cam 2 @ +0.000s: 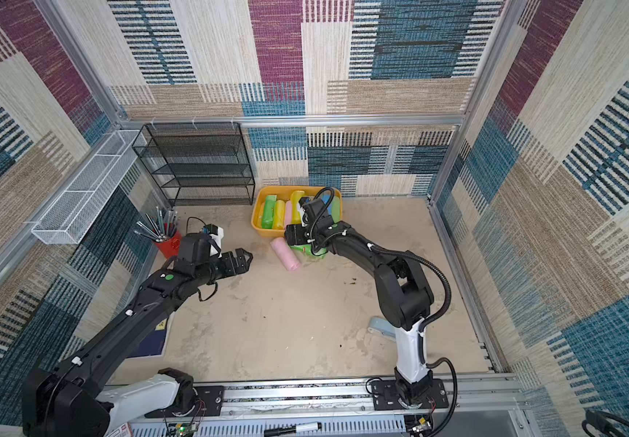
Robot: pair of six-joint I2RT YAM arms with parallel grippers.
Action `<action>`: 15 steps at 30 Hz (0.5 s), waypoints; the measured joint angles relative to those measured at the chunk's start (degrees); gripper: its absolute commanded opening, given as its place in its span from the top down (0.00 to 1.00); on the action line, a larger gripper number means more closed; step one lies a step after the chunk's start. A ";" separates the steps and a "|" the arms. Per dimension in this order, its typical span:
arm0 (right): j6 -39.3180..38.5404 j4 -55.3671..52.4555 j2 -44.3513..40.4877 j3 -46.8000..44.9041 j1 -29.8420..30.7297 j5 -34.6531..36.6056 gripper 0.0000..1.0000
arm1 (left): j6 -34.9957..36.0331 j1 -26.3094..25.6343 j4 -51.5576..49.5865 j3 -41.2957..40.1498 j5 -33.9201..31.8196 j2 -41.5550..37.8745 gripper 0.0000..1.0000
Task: Put the roll of trash bags into the storage box
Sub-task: Pick up the roll of trash bags from the center of the board.
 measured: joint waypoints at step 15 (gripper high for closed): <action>4.11 0.79 3.96 -3.26 2.82 -1.11 0.33 | -2.32 0.17 0.13 -4.83 0.46 -4.48 0.02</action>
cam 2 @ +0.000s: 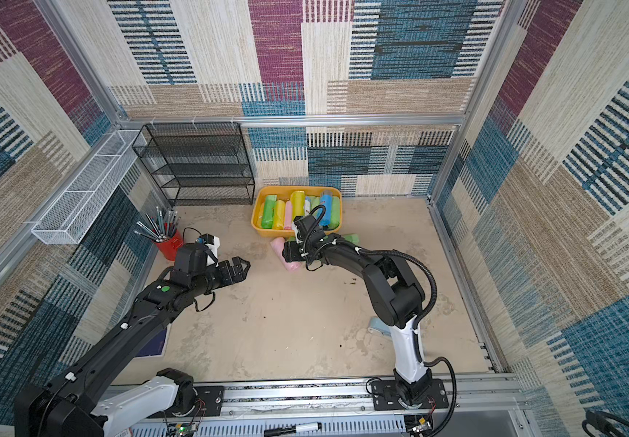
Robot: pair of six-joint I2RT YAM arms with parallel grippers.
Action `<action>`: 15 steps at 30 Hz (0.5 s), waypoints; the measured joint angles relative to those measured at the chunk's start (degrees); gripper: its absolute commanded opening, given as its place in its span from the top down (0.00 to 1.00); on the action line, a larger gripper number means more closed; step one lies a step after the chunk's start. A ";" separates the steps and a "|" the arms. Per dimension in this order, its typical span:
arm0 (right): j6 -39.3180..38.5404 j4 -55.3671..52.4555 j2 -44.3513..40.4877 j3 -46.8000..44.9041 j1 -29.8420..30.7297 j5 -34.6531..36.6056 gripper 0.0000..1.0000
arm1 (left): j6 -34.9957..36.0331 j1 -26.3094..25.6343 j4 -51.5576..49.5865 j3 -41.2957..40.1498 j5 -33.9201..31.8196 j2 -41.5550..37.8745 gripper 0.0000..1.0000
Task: Put the roll of trash bags into the storage box
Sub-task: Pick up the roll of trash bags from the center of the board.
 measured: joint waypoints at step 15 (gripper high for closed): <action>-1.09 -2.10 5.57 3.13 2.38 5.31 0.37 | -0.22 0.09 0.83 -1.27 0.24 -1.90 0.02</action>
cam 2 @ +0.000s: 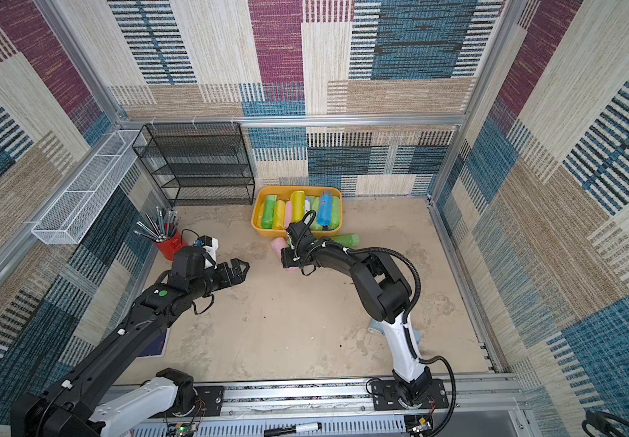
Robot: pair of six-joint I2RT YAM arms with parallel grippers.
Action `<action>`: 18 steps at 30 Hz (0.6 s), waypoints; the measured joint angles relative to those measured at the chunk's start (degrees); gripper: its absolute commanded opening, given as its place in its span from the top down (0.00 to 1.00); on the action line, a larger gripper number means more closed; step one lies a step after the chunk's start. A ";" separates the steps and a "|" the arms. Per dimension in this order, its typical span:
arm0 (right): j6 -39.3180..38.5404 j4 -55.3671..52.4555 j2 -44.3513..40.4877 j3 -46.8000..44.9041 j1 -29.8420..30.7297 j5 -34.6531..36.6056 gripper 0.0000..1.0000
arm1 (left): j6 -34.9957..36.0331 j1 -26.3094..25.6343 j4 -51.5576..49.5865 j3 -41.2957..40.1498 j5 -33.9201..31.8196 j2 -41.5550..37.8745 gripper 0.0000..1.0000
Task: Put the roll of trash bags into the storage box
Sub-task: Pick up the roll of trash bags from the center of the board.
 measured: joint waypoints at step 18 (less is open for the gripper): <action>-0.94 -0.26 2.27 0.98 2.05 3.91 0.48 | 0.00 0.02 0.81 -1.20 0.85 -0.85 0.02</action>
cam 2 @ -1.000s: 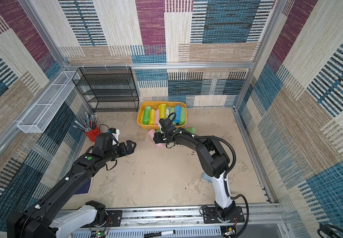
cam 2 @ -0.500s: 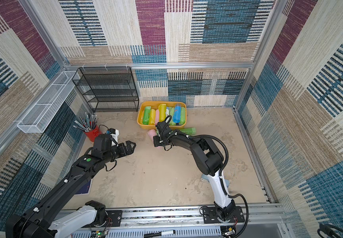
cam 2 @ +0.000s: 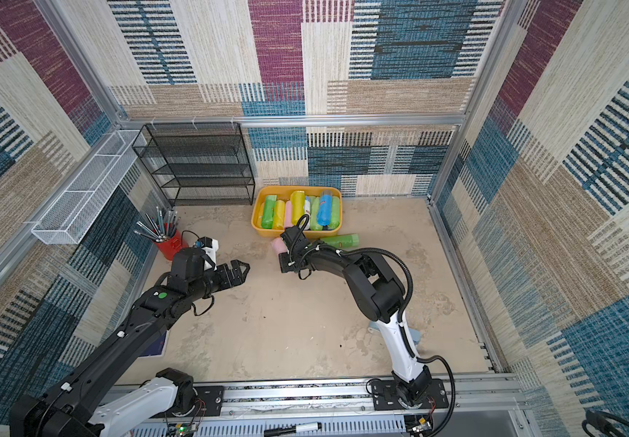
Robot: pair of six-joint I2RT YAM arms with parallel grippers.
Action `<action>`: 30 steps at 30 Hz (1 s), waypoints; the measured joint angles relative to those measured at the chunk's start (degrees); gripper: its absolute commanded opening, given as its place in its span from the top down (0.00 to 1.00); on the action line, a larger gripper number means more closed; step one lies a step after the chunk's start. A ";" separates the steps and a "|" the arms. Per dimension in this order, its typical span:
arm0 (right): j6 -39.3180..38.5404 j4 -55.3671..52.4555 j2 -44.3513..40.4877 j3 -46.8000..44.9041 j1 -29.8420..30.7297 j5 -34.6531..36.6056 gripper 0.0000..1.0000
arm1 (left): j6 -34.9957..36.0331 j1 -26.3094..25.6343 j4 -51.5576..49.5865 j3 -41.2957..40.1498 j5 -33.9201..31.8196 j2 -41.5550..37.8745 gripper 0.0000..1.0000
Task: Put the roll of trash bags into the storage box
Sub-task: Pick up the roll of trash bags from the center of the board.
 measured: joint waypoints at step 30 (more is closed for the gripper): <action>9.84 11.15 -16.15 -18.62 0.42 -6.47 0.76 | 0.02 0.52 -1.38 -3.69 -5.79 -6.29 0.02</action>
